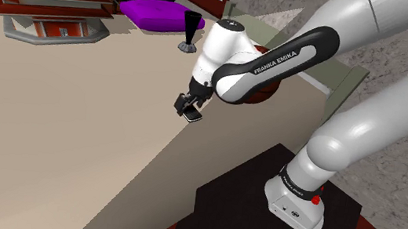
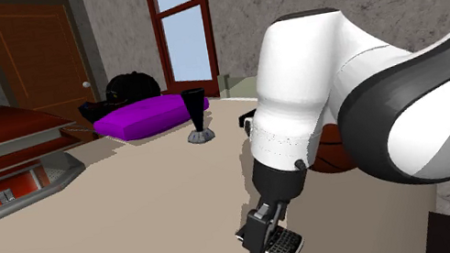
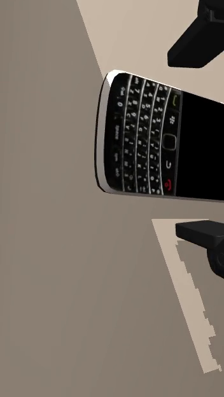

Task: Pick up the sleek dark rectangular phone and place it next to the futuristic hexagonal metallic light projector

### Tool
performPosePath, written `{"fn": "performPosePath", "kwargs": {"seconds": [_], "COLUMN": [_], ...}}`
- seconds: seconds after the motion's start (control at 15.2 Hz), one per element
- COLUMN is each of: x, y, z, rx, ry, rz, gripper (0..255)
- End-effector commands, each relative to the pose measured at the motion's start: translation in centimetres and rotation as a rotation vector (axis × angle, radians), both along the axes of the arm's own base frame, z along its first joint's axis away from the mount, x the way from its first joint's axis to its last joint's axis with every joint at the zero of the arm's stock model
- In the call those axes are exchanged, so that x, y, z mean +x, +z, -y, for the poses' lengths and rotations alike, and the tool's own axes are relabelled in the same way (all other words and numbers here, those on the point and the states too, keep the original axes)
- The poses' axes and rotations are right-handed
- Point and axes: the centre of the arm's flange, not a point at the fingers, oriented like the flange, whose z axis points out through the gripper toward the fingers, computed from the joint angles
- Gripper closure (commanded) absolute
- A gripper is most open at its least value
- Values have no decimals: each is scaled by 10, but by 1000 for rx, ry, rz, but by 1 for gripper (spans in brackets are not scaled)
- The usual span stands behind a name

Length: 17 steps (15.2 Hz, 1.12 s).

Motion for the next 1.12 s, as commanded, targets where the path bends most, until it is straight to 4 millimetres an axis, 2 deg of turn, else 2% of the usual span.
{"fn": "performPosePath", "kwargs": {"seconds": [0.0, 0.4, 0.46, 1.06], "x": [1, 1, 1, 1], "y": [-5, -5, -5, -5], "z": [0, 0, 0, 0], "rx": [1, 1, 1, 1], "ry": [0, 0, 0, 0], "rz": [1, 1, 1, 1], "gripper": [0, 0, 255, 255]}}
